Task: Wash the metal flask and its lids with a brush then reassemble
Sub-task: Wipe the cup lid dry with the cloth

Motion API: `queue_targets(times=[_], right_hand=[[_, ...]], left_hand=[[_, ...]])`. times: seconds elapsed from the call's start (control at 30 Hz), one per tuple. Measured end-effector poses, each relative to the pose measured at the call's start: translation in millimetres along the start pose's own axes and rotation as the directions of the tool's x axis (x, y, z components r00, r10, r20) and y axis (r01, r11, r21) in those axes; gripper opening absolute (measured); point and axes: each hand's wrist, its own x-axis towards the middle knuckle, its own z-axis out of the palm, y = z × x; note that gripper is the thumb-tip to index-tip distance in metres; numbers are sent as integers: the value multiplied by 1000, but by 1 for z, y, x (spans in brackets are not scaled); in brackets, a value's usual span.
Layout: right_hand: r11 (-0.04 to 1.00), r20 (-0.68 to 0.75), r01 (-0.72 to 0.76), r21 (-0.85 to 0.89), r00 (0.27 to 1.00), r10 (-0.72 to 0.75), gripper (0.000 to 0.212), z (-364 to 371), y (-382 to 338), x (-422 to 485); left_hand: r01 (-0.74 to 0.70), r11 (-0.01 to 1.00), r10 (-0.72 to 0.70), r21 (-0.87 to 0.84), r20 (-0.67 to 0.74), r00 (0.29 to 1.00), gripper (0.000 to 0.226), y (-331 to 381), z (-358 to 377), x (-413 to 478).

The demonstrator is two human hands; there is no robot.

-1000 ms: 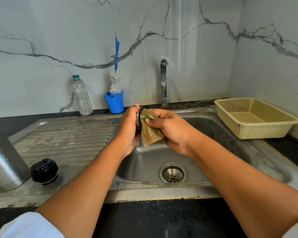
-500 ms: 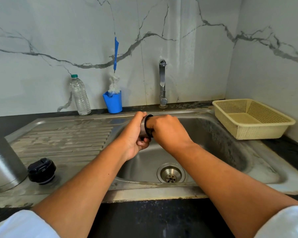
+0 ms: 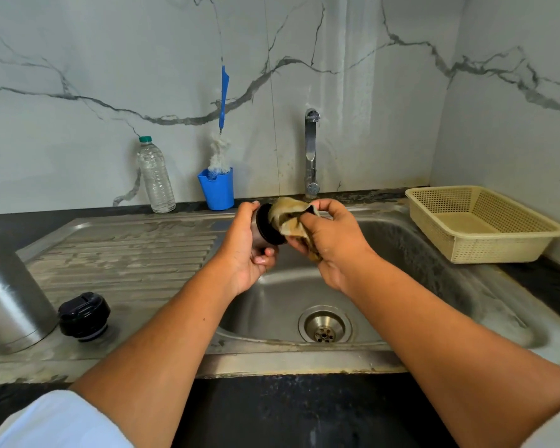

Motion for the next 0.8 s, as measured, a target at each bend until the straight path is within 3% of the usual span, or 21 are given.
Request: queue_targets(times=[0.07,0.13,0.27,0.33,0.4,0.47,0.53,0.63,0.73,0.8], right_hand=[[992,-4,-20,124,1000,21,20,0,-5,0],[993,11,15,115,1000,-16,16,0,-8,-1],[967,116,190,-169,978,-172,9,0,-7,-3],[882,265,310,-355,938,-223,23,0,-3,-5],[668,444,473,-574,866,-232,46,-1,1,-8],[357,603,620,-698,779,-173,64,-2,6,-9],[158,691,699,-697,714,-113,63,-3,8,-6],[-28,769,769,-639,636,-63,56,-6,8,-3],[-327,787,735,-594,615,-48,56,-6,3,-8],[-462,803,693,-554,591,-75,49,-4,0,-10]], left_hand=[[-19,999,18,-36,-16,1000,37,2,-2,-1],[-26,999,25,-46,-31,999,38,3,-4,-3],[-53,998,53,-41,-23,998,39,3,-7,-1],[-68,997,68,-34,-1,998,41,5,-8,-3],[-54,998,54,-40,1,999,43,7,-8,-7],[-27,1000,27,-13,-13,1000,42,8,-8,-9],[2,999,0,54,-29,1000,39,7,-8,-10],[50,993,-48,108,-19,999,39,4,-11,-6],[87,987,-91,137,23,996,40,4,-12,-5],[103,980,-112,172,40,993,41,6,-12,-5]])
